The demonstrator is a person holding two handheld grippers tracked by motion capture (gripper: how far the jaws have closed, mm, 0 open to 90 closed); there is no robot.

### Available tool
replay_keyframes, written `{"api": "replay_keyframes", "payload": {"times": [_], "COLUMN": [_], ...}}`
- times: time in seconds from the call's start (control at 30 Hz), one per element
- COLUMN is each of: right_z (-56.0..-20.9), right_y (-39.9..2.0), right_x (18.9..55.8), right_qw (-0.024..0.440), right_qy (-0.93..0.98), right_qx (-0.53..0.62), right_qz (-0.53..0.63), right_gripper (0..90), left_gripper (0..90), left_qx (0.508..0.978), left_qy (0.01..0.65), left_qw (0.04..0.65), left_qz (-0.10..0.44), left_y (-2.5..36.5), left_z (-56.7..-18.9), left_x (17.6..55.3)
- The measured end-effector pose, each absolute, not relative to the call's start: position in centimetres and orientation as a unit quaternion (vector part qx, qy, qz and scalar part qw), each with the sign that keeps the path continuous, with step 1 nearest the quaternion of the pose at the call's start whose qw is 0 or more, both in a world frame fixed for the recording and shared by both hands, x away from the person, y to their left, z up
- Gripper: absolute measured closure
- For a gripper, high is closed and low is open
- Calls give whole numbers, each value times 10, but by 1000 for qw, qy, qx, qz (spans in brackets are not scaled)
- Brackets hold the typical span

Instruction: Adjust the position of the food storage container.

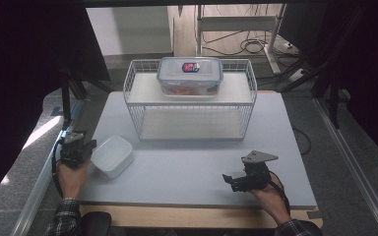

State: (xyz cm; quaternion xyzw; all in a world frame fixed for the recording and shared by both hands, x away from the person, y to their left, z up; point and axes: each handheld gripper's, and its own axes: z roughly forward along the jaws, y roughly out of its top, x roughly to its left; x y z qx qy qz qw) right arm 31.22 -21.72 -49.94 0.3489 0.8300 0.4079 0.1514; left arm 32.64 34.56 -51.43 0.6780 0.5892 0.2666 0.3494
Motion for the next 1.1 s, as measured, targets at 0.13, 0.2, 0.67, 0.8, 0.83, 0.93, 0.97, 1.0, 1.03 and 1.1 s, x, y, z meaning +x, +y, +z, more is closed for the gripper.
{"api": "replay_keyframes", "payload": {"times": [0.13, 0.2, 0.67, 0.8, 0.83, 0.93, 0.97, 1.0, 1.03, 1.1], "right_z": [-500, -500, -501, -501, -501, -502, -502, -502, -502, -502], "right_y": [-217, -217, -216, -216, -216, -215, -215, -215, -215, -216], "right_x": [312, 313, 312, 312, 312, 312, 312, 312, 312, 312], "right_qw": [151, 150, 149, 148, 147, 146, 146, 146, 147, 148], "right_qy": [831, 832, 836, 837, 837, 838, 838, 839, 839, 839], "right_qx": [349, 348, 345, 346, 345, 345, 344, 344, 343, 343], "right_qz": [407, 406, 400, 398, 398, 397, 397, 396, 395, 395], "right_gripper": [31, 31, 32, 32, 32, 32, 32, 32, 32, 32], "left_gripper": [899, 900, 899, 899, 899, 899, 898, 897, 893, 889], "left_qx": [673, 676, 725, 739, 741, 753, 758, 759, 759, 751], "left_qy": [593, 592, 532, 512, 509, 491, 484, 483, 481, 488], "left_qw": [364, 367, 394, 402, 404, 407, 405, 402, 401, 404], "left_qz": [248, 241, 191, 171, 168, 161, 164, 170, 179, 188], "left_y": [347, 344, 278, 255, 251, 232, 226, 223, 223, 227], "left_z": [-516, -516, -513, -512, -512, -510, -509, -507, -505, -502], "left_x": [326, 326, 331, 335, 336, 340, 341, 340, 339, 335]}}
